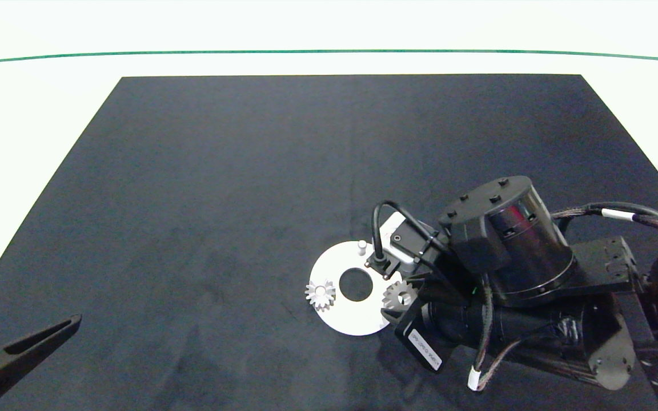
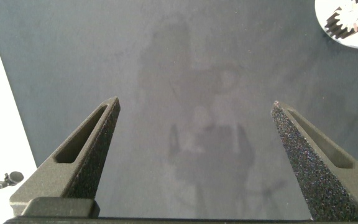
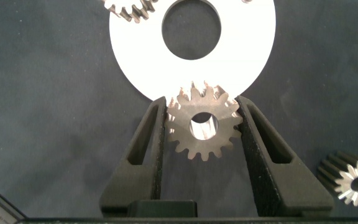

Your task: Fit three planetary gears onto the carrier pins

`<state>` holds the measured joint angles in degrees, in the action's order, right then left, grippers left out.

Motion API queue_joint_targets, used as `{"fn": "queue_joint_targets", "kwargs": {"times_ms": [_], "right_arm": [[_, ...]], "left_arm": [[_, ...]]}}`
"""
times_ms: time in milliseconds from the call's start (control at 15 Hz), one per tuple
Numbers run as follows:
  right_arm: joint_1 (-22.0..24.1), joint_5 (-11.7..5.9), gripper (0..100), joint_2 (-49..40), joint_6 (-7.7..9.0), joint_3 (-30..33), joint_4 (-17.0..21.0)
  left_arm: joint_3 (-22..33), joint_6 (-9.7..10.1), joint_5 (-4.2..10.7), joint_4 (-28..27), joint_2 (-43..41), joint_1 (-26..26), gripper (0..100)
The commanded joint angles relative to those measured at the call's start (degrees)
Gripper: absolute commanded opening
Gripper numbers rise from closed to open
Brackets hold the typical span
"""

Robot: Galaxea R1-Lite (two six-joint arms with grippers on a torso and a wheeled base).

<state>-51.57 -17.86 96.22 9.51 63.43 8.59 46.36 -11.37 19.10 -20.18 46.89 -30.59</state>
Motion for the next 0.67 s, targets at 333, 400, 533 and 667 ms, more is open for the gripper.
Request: {"fn": "queue_joint_targets", "kwargs": {"times_ms": [333,400,533,667], "right_arm": [[-0.3,-0.42,4,2.8,0.16,2.1,1.5],[-0.3,-0.42,4,2.9,0.16,2.7,2.7],[-0.3,-0.42,4,2.9,0.07,2.8,2.8],[0.0,-0.42,4,3.2,0.07,2.8,2.7]], "left_arm": [[0.1,-0.05,0.15,-0.1,0.0,-0.1,100],[0.1,-0.14,0.15,0.0,0.0,-0.1,100],[0.2,-0.05,0.15,0.0,0.1,-0.1,100],[0.3,-0.05,0.15,0.0,0.2,-0.1,100]]}}
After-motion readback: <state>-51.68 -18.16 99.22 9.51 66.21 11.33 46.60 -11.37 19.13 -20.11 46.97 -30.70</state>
